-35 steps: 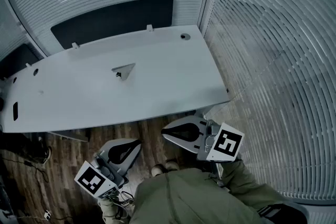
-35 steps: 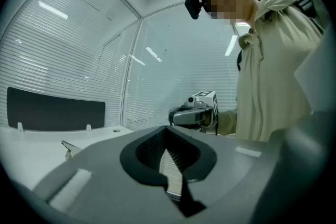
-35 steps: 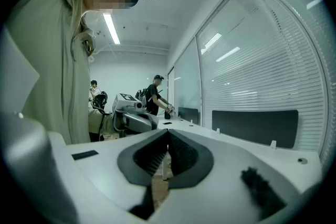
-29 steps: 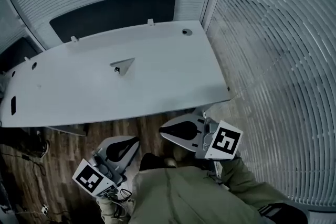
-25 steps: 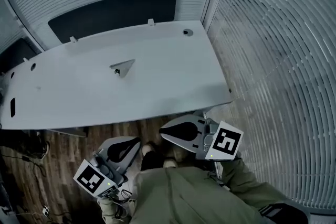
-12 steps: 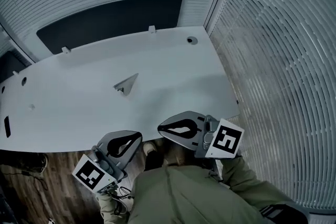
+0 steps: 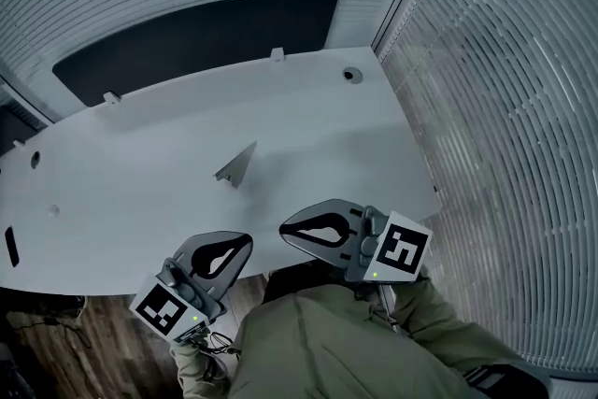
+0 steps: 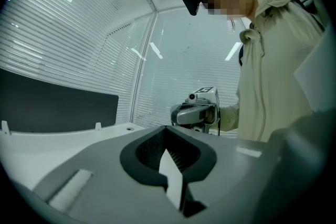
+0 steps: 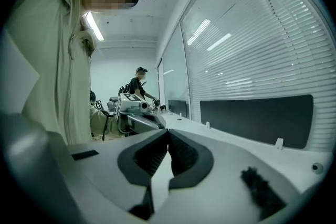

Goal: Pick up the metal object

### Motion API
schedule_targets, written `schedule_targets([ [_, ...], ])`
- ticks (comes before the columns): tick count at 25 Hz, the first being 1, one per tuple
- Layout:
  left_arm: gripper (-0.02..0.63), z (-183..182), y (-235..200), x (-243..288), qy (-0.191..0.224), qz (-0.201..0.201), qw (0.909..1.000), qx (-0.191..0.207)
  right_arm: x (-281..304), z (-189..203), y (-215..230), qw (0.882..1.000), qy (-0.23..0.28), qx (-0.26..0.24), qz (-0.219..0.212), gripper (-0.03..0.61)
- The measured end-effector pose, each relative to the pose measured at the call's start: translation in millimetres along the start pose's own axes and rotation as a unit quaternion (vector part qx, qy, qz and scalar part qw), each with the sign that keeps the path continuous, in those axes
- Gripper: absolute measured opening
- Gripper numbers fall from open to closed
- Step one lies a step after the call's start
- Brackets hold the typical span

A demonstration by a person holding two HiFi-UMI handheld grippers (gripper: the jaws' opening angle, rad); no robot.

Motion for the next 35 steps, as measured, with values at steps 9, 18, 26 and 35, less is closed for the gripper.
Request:
schedule_targets([
  [9,0.005,22,-25,11,-0.035,-0.025,0.9986,-0.029,9,-2,29,1.000,-0.018,0.017,-0.016,0.005],
  [18,0.128,79,-71,28,-0.118,-0.066,0.9883,-0.070,15,14,62,0.998,-0.029,0.056,-0.028,0.005],
  [26,0.236,129,-129,22,-0.168,-0.154,0.9672,-0.112,31,31,81,0.995,-0.041,0.089,-0.035,0.005],
  [35,0.258,164,-146,57,-0.192,-0.132,0.9644,-0.124,40,42,97,0.991,-0.045,0.119,-0.032,0.005],
])
Point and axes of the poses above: the fingertips, and each gripper's own axes: x forward along the fingers, y to its right, z out of its underside, the point moved 1 cm from there along -x, backward along the fingers, and after that the axes turned 13 degrees about x, right-handed, at the moved point
